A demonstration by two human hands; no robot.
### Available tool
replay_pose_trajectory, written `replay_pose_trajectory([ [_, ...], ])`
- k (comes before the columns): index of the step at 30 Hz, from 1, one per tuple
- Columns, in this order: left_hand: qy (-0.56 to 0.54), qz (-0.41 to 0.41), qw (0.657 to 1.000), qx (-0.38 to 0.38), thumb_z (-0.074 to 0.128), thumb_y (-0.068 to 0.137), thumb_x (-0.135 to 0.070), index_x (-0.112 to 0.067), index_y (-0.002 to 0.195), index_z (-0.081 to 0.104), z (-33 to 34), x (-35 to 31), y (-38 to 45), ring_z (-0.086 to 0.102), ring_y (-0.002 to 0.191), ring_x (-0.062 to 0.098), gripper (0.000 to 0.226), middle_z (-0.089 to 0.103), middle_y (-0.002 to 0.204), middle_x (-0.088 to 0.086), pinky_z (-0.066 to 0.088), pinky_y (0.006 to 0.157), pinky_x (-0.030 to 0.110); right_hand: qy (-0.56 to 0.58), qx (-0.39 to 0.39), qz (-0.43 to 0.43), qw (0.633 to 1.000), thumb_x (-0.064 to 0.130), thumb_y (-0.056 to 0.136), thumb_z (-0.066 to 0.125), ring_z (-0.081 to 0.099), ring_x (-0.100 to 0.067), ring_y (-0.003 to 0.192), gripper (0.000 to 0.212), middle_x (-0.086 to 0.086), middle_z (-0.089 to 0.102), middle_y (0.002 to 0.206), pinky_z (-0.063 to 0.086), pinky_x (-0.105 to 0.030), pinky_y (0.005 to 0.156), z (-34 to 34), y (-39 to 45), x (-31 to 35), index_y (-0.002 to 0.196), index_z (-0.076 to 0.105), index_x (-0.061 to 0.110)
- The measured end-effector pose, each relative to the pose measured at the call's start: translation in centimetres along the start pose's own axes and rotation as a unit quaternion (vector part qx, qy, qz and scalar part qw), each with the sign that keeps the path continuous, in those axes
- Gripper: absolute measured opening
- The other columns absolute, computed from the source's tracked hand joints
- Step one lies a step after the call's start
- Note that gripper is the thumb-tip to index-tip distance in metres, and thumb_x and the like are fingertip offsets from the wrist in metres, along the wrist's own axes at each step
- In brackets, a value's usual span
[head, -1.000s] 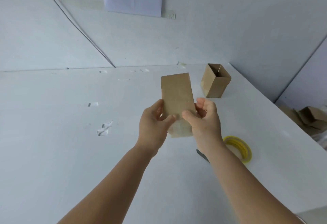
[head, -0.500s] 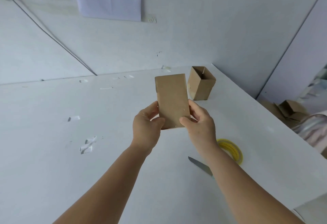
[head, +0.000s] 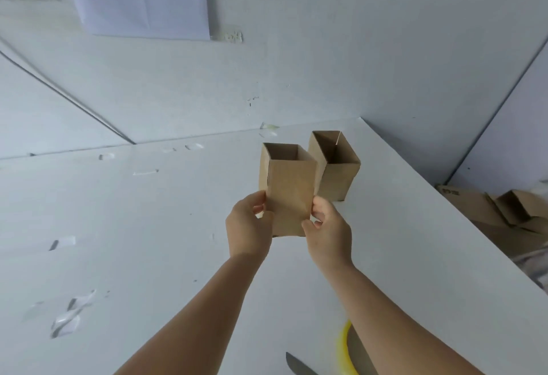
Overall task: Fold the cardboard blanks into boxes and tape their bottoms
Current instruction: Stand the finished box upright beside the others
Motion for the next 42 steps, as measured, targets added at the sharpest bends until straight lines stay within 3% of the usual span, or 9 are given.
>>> replay_pose_trajectory([
  [2,0.011,-0.044,0.999,-0.016,0.055,0.087,-0.008,-0.023,0.108,0.067,1.3,2.1,0.8,0.057,0.078,-0.005,0.028,0.065,0.096,-0.014,0.038,0.052,-0.001,-0.025,0.017,-0.001,1.000,0.010,0.091,0.060,0.060,-0.014,0.114,0.039,0.005,0.065,0.121,0.048,-0.018,0.089,1.1,1.1,-1.8,0.130,0.057,0.017],
  [4,0.026,-0.074,0.997,-0.021,0.058,0.088,-0.013,-0.022,0.107,0.067,2.7,3.7,1.6,0.055,0.076,-0.004,0.023,0.064,0.095,-0.014,0.037,0.052,0.001,-0.040,0.026,0.007,0.999,0.012,0.094,0.057,0.057,-0.016,0.119,0.044,0.002,0.060,0.129,0.047,-0.024,0.097,1.9,2.3,-3.3,0.136,0.051,0.017],
  [7,0.039,-0.083,0.996,-0.018,0.060,0.088,-0.017,-0.021,0.106,0.069,4.6,4.6,3.0,0.056,0.081,0.001,0.021,0.068,0.098,-0.012,0.036,0.063,0.008,-0.041,0.046,0.027,0.998,0.014,0.095,0.055,0.051,-0.017,0.127,0.048,0.001,0.053,0.138,0.044,-0.030,0.104,3.2,3.8,-5.2,0.142,0.044,0.016],
  [12,0.063,-0.085,0.994,-0.025,0.060,0.087,-0.020,-0.022,0.105,0.072,6.4,4.8,5.7,0.062,0.091,0.011,0.022,0.072,0.098,-0.007,0.043,0.075,0.022,-0.007,0.063,0.055,0.996,0.010,0.095,0.054,0.049,-0.014,0.128,0.052,-0.002,0.052,0.139,0.040,-0.020,0.099,4.4,6.1,-6.5,0.144,0.038,0.013],
  [22,0.113,-0.055,0.992,0.003,0.057,0.091,-0.023,-0.017,0.113,0.071,8.0,3.4,7.9,0.063,0.098,0.015,0.027,0.072,0.108,-0.002,0.042,0.075,0.021,0.021,0.054,0.064,0.996,0.016,0.094,0.056,0.042,-0.018,0.134,0.059,-0.004,0.041,0.147,0.042,-0.034,0.107,5.0,7.3,-7.2,0.147,0.030,0.012],
  [26,0.159,-0.061,0.984,0.056,0.051,0.095,-0.026,-0.019,0.131,0.058,8.3,4.0,7.2,0.059,0.113,0.017,0.037,0.064,0.125,0.000,0.047,0.090,0.028,-0.056,0.092,0.043,0.993,0.022,0.096,0.053,0.030,-0.019,0.142,0.062,-0.003,0.029,0.155,0.032,-0.028,0.110,5.2,6.4,-6.6,0.150,0.023,0.012],
  [32,0.350,0.042,0.922,0.158,0.041,0.101,-0.026,-0.024,0.146,0.036,7.2,3.7,3.9,0.042,0.132,0.019,0.045,0.041,0.148,-0.005,0.039,0.099,0.031,-0.203,0.178,-0.022,0.963,0.030,0.100,0.043,0.015,-0.019,0.147,0.061,-0.001,0.018,0.159,0.023,-0.031,0.115,6.1,3.5,-5.0,0.151,0.015,0.014],
  [38,0.456,0.147,0.866,0.144,0.046,0.098,-0.027,-0.015,0.130,0.047,1.0,3.7,-0.7,0.042,0.125,0.017,0.033,0.052,0.128,-0.003,0.031,0.101,0.028,-0.339,0.240,-0.122,0.902,0.034,0.100,0.038,0.012,-0.024,0.146,0.054,0.000,0.024,0.155,0.022,-0.041,0.114,8.2,-1.9,-0.3,0.147,0.022,0.013],
  [42,0.488,0.136,0.851,0.140,0.044,0.099,-0.032,-0.015,0.138,0.041,-5.6,5.6,-4.7,0.027,0.139,0.018,0.042,0.043,0.143,-0.001,0.021,0.111,0.031,-0.354,0.269,-0.167,0.880,0.037,0.099,0.039,0.009,-0.022,0.146,0.056,0.004,0.023,0.155,0.017,-0.041,0.115,10.6,-7.6,3.7,0.147,0.021,0.016],
])
Point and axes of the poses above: each hand's wrist, its own y-axis towards the middle knuckle, its own z-axis out of the palm, x = y × z, the point moved 10 cm from there along y, towards the middle knuckle
